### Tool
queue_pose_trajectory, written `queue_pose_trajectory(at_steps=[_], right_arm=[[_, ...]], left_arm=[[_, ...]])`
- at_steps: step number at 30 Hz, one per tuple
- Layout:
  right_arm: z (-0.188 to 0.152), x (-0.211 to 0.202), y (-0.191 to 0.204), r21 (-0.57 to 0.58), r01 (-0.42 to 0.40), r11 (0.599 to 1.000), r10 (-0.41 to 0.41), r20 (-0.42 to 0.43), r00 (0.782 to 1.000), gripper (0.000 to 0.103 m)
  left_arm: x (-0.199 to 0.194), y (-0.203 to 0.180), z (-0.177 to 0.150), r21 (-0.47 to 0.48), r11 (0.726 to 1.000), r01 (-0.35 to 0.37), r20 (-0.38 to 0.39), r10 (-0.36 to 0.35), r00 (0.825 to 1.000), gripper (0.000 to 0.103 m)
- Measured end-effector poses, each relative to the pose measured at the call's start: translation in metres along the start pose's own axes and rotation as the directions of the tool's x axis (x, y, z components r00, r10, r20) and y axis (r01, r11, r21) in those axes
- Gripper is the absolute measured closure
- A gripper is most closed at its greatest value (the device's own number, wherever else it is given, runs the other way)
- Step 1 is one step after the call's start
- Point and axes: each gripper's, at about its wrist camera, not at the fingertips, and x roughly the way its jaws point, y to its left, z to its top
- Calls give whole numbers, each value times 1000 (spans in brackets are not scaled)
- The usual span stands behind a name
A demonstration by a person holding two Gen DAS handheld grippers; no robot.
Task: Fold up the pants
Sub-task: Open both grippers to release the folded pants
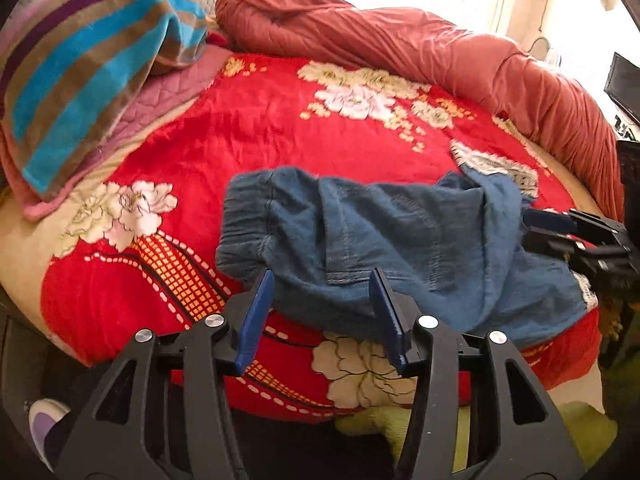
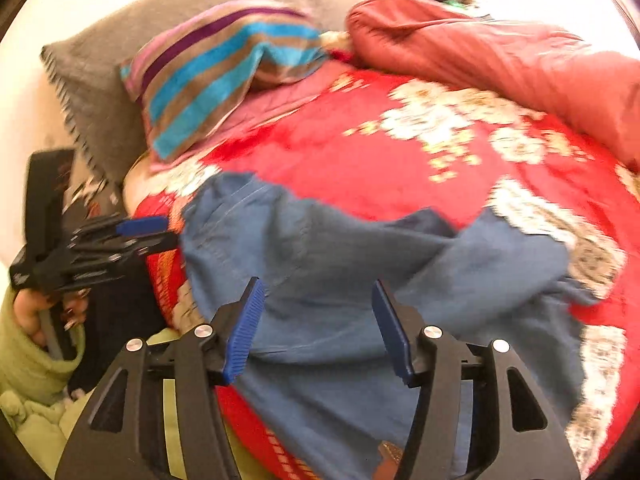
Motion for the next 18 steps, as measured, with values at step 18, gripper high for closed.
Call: queue_pose_trajectory(at_steps=[18], right_arm=[[61,29,-114,148,246,958,-248,-6,969,44]], left_arm=[[45,-108,16,158,954,254,-151,-231,961,53]])
